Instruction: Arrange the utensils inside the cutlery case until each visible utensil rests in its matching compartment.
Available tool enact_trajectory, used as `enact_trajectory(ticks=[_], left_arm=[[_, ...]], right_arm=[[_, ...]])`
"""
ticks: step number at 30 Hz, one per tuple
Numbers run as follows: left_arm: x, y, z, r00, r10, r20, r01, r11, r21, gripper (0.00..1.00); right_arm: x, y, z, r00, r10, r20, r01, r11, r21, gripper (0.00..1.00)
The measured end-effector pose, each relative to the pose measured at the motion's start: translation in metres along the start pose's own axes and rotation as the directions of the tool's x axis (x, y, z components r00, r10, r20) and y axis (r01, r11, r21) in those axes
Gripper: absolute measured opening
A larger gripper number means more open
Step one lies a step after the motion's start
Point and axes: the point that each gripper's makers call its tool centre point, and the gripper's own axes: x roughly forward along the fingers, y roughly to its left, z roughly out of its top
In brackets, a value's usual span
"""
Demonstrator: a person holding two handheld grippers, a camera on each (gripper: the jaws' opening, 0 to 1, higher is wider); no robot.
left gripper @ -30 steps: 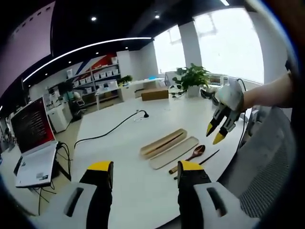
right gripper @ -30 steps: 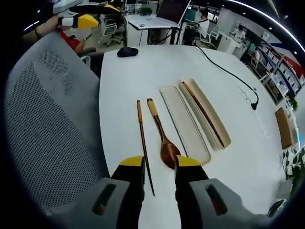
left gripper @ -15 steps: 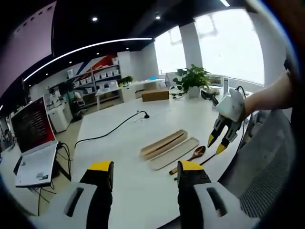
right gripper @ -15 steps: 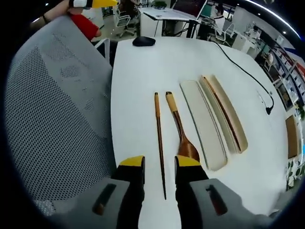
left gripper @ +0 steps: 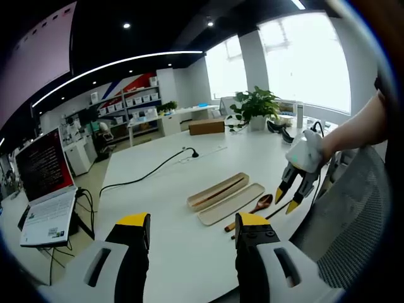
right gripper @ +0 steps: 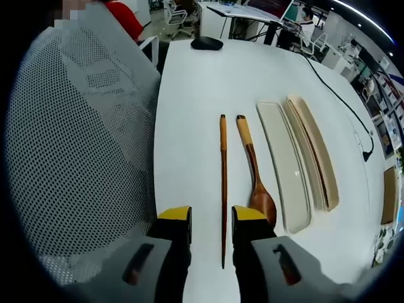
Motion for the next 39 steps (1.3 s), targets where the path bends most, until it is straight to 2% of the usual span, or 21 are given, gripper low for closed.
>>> enact_trajectory(ticks=[4, 7, 10, 13, 28, 31, 39], left_arm=[[0.000, 0.000, 0.000, 1.000, 0.000, 0.001, 0.000, 1.000, 0.001, 0.55], [-0.001, -0.001, 0.000, 1.000, -0.003, 0.001, 0.003, 1.000, 0.005, 0.55], [-0.001, -0.003, 0.000, 1.000, -0.008, 0.000, 0.008, 1.000, 0.012, 0.55], [-0.001, -0.002, 0.001, 1.000, -0.005, 0.003, 0.005, 1.000, 0.007, 0.55], [-0.001, 0.001, -0.001, 1.000, -0.005, -0.002, 0.005, 1.000, 0.004, 0.55], [-0.001, 0.001, -0.002, 1.000, -0.005, -0.003, 0.005, 1.000, 0.003, 0.55], [0.000, 0.001, -0.002, 1.000, -0.005, -0.005, 0.005, 1.000, 0.002, 0.55]], right_arm=[[0.005, 0.000, 0.001, 1.000, 0.013, -0.011, -0.013, 1.000, -0.021, 0.19], [0.011, 0.001, 0.004, 0.999, 0.049, 0.010, -0.050, 0.999, 0.014, 0.19], [0.017, -0.001, 0.000, 0.999, 0.052, -0.017, -0.052, 0.999, -0.007, 0.19], [0.023, -0.003, 0.001, 0.997, 0.066, -0.027, -0.066, 0.998, 0.006, 0.19], [0.047, -0.013, 0.010, 0.996, 0.068, -0.065, -0.068, 0.998, -0.004, 0.19], [0.048, -0.013, 0.011, 0.995, 0.066, -0.075, -0.068, 0.998, -0.018, 0.18], [0.049, -0.016, 0.013, 0.995, 0.065, -0.073, -0.064, 0.998, 0.017, 0.18]])
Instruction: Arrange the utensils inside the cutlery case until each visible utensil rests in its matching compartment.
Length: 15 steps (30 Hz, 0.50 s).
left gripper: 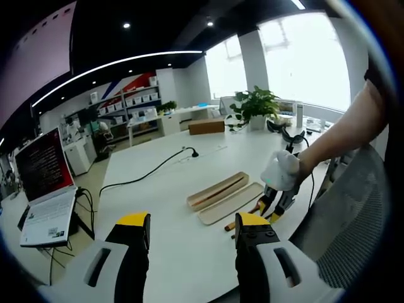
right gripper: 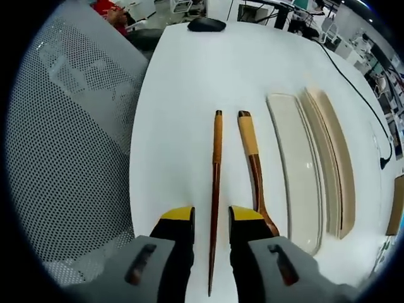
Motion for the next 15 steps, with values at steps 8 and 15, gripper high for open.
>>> enact_trajectory(ticks=[8, 15], left_arm=[[0.0002, -0.0008, -0.0003, 1.000, -0.002, -0.003, 0.002, 1.000, 0.004, 0.55], [0.0001, -0.0012, -0.0003, 1.000, -0.001, -0.003, 0.001, 1.000, 0.008, 0.55]], right_arm=[[0.0001, -0.0010, 0.0005, 0.998, -0.017, 0.063, 0.014, 0.999, 0.039, 0.17], [0.0010, -0.0005, 0.0026, 0.998, -0.025, 0.062, 0.023, 0.999, 0.039, 0.15]])
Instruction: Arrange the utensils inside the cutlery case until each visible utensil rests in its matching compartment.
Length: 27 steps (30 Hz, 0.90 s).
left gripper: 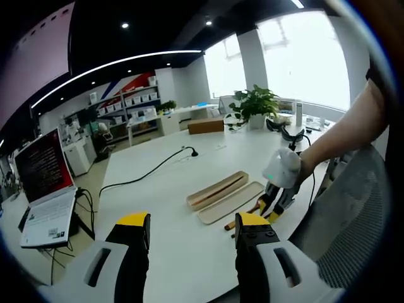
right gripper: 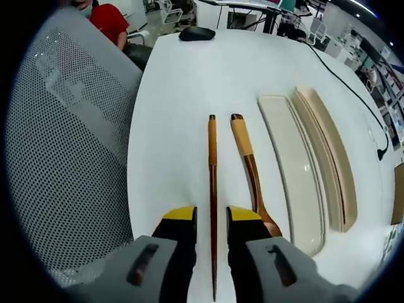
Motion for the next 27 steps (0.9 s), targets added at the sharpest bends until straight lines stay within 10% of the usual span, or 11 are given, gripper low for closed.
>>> enact_trajectory(ticks=[27], left_arm=[[-0.0005, 0.0007, 0.0006, 1.000, 0.008, 0.002, -0.008, 1.000, -0.001, 0.55]], right_arm=[[0.0053, -0.0024, 0.0054, 0.992, 0.011, -0.125, -0.023, 0.995, -0.102, 0.01]])
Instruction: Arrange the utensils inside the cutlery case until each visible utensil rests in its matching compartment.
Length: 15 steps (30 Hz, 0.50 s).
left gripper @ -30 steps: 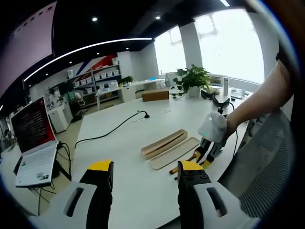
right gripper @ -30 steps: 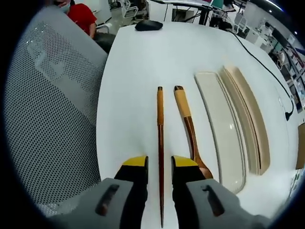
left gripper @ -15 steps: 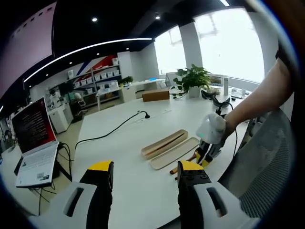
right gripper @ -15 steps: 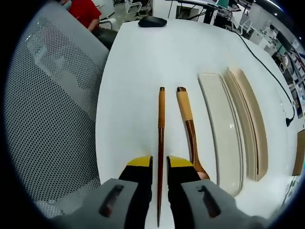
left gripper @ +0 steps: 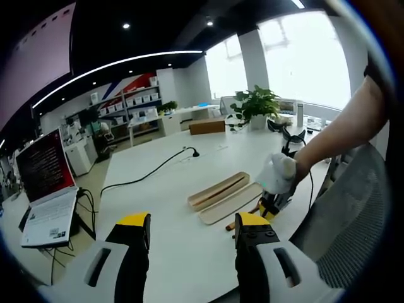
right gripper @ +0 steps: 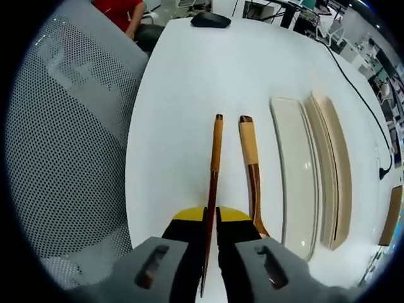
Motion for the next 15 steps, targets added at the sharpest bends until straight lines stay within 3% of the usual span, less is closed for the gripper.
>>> enact_trajectory(ticks=[8, 15], left_arm=[[-0.0003, 0.0000, 0.0001, 1.000, 0.003, 0.001, -0.003, 1.000, -0.001, 0.55], [-0.0005, 0.0005, 0.0006, 1.000, 0.004, 0.005, -0.004, 1.000, -0.003, 0.55]], right_arm=[[-0.0004, -0.0004, -0.0020, 1.000, 0.004, -0.026, -0.004, 1.000, -0.025, 0.00], [-0.0017, -0.0019, -0.0021, 0.999, 0.010, 0.034, -0.013, 0.998, 0.062, 0.00]])
